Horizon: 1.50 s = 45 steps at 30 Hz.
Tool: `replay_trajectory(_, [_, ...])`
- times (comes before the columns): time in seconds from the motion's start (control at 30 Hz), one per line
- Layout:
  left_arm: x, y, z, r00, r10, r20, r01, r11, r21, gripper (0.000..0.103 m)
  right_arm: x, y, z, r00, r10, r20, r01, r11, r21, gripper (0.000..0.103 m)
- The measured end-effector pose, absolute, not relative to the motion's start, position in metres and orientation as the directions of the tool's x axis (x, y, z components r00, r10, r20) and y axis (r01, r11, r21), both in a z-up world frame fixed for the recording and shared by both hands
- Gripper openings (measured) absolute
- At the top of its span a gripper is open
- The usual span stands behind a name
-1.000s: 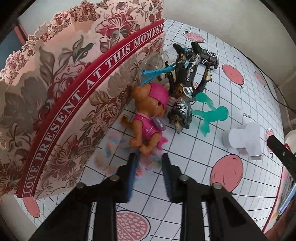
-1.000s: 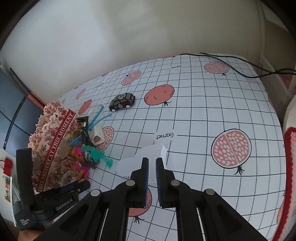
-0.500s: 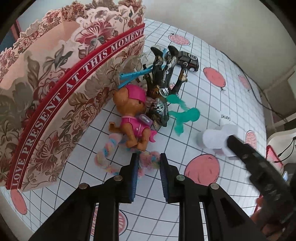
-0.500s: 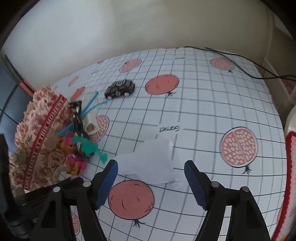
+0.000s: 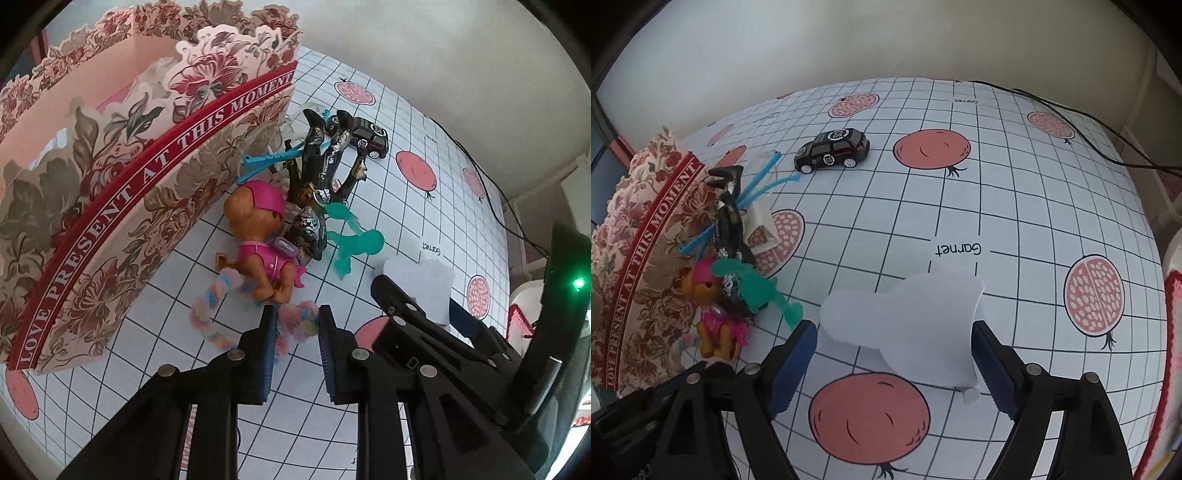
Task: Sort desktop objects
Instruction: 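Close the right tool on the white paper cutout while the left tool grasps the rainbow rope toy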
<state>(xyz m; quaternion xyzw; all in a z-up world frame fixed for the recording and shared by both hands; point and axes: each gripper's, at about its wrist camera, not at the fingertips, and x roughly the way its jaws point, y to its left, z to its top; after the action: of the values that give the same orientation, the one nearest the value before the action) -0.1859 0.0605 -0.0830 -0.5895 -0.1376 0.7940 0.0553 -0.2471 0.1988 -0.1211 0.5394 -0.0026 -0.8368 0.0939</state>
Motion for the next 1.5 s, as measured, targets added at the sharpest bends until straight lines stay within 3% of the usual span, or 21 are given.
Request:
replay_trajectory(0.4, [-0.193,0.054,-0.091,-0.295,0.270,-0.916,0.091,-0.947,-0.308,0.023,-0.249,0.185,-0.131,-0.451,-0.053,-0.891,0.072,-0.997,0.023,0.089])
replay_trajectory(0.63, [-0.192,0.049,-0.090,-0.296,0.271,-0.916,0.102,-0.944,-0.313,0.023,-0.249,0.184,-0.130,-0.457,-0.027,-0.889,0.078,-0.997,-0.010,0.085])
replay_trajectory(1.27, [-0.190,0.056,-0.066,-0.353,0.300,-0.886,0.058,-0.938,-0.340,0.023,-0.244,0.205,-0.092,-0.507,-0.123,-0.853,0.020,-0.991,0.131,0.084])
replay_trajectory(1.5, [-0.192,0.059,-0.080,-0.303,0.269,-0.914,0.060,-0.952,-0.300,0.023,-0.245,0.205,-0.084,-0.516,-0.134,-0.846,0.029,-0.990,0.139,0.084])
